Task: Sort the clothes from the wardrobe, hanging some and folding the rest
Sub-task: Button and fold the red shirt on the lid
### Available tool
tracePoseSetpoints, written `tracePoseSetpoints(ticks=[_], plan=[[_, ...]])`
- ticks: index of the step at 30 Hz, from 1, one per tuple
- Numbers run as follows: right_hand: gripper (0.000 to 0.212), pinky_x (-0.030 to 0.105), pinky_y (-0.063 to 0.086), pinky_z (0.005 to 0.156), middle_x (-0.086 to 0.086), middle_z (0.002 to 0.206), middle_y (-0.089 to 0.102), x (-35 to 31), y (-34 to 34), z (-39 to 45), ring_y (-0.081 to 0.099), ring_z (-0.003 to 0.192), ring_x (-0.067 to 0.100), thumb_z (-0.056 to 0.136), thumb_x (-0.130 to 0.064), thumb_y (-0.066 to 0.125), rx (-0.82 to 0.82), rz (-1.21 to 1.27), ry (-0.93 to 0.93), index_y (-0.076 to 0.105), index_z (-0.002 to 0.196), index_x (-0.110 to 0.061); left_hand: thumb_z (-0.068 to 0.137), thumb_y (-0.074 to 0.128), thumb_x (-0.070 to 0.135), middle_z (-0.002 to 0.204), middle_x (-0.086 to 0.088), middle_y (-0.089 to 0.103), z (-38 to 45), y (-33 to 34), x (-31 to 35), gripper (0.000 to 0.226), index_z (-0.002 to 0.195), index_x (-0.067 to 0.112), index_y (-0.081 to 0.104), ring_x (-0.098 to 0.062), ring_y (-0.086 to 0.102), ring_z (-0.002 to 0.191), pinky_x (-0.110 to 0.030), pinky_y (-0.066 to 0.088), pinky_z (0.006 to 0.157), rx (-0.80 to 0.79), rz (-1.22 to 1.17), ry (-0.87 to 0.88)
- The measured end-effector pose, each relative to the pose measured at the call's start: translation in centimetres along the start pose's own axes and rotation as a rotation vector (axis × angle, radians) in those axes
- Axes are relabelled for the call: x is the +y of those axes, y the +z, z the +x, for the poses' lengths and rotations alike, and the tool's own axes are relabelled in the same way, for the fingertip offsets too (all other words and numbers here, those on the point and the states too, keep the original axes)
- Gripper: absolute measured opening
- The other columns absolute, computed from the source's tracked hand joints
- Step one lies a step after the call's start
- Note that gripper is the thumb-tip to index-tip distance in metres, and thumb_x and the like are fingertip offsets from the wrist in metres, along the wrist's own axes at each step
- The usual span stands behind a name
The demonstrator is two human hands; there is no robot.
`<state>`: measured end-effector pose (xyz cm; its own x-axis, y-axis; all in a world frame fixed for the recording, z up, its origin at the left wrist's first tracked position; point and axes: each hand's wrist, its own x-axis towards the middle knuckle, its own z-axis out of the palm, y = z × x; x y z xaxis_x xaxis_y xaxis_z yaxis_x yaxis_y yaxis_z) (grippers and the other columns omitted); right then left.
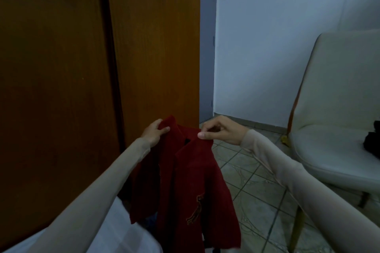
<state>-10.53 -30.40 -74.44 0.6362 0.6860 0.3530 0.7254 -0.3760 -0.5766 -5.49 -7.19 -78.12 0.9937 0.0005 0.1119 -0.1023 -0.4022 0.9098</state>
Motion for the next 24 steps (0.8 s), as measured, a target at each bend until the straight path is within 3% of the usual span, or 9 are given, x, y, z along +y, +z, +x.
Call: tracePoseSetpoints(ticks=[4,7,11,13,15,17,19,21,24], plan=[[0.016,0.015,0.037,0.059,-0.005,0.070,0.057,0.5,-0.2,0.0,0.049,0.062,0.002,0.086,-0.016,0.065,0.093,-0.059,0.013,0.066,0.069,-0.016,0.096,0.052,0.022,0.146,-0.011,0.035,-0.3,-0.1,0.0,0.056,0.146,0.011,0.029,-0.028,0.038,0.132,-0.037,0.034,0.105,0.008,-0.101,0.007],[0.021,0.020,0.048,0.073,-0.005,0.095,0.048,2.4,0.4,-0.4,0.052,0.086,0.009,0.089,-0.018,0.059,0.268,0.034,0.131,0.056,0.068,-0.019,0.093,0.056,0.023,0.134,-0.014,0.052,-0.7,-1.0,-0.1,0.043,0.133,0.011,0.045,-0.028,0.056,0.113,-0.044,0.044,0.101,0.028,-0.229,0.024],[0.011,0.031,0.044,0.074,0.000,0.097,0.048,5.6,2.7,-2.1,0.049,0.089,0.017,0.092,-0.025,0.055,0.157,0.271,0.391,0.044,0.094,-0.024,0.093,0.056,0.022,0.123,-0.016,0.057,-0.8,-1.4,-0.3,0.026,0.117,0.011,0.051,-0.025,0.060,0.099,-0.044,0.046,0.097,0.016,-0.292,0.030],[0.058,0.029,0.048,0.082,-0.001,0.124,0.051,6.9,4.0,-3.0,0.054,0.108,0.019,0.084,-0.015,0.067,0.027,0.348,0.461,0.029,0.123,-0.034,0.094,0.054,0.020,0.117,-0.012,0.059,-0.7,-1.2,-0.3,0.018,0.111,0.014,0.050,-0.020,0.059,0.092,-0.040,0.047,0.094,0.002,-0.281,0.054],[0.109,0.038,0.041,0.104,0.007,0.143,0.039,8.1,5.5,-3.5,0.040,0.131,0.022,0.074,-0.004,0.076,-0.100,0.275,0.529,-0.003,0.142,-0.034,0.095,0.053,0.020,0.105,-0.001,0.058,-1.3,-1.1,-0.1,0.019,0.112,0.020,0.046,-0.015,0.057,0.091,-0.034,0.045,0.092,-0.027,-0.305,0.072],[0.121,0.039,0.026,0.114,0.009,0.149,0.031,9.8,7.5,-3.4,0.028,0.139,0.020,0.072,0.001,0.076,-0.160,0.152,0.584,-0.017,0.145,-0.027,0.094,0.054,0.019,0.104,-0.001,0.058,-1.5,-1.2,-0.2,0.021,0.114,0.017,0.051,-0.016,0.058,0.094,-0.031,0.048,0.090,-0.087,-0.314,0.083],[0.103,0.031,0.028,0.111,0.008,0.148,0.033,9.7,8.6,-3.0,0.030,0.138,0.021,0.078,0.007,0.066,-0.081,0.126,0.637,-0.003,0.148,-0.024,0.088,0.060,0.024,0.119,-0.011,0.059,-1.9,-1.7,0.0,0.036,0.121,0.010,0.054,-0.022,0.060,0.103,-0.035,0.049,0.095,-0.197,-0.311,0.101],[0.072,0.028,0.035,0.103,0.005,0.137,0.045,10.0,9.5,-2.7,0.041,0.129,0.021,0.084,0.007,0.058,-0.019,0.038,0.656,0.026,0.143,-0.018,0.081,0.066,0.032,0.127,-0.013,0.057,-2.1,-2.3,-0.1,0.059,0.132,0.008,0.048,-0.024,0.059,0.112,-0.039,0.046,0.100,-0.279,-0.289,0.102],[0.039,0.021,0.044,0.090,0.006,0.118,0.053,10.6,10.8,-2.3,0.048,0.110,0.015,0.090,0.006,0.047,-0.063,-0.101,0.599,0.048,0.127,-0.005,0.086,0.059,0.025,0.113,-0.005,0.064,-2.5,-3.0,0.2,0.041,0.124,0.012,0.055,-0.016,0.064,0.102,-0.027,0.053,0.086,-0.322,-0.292,0.145]])
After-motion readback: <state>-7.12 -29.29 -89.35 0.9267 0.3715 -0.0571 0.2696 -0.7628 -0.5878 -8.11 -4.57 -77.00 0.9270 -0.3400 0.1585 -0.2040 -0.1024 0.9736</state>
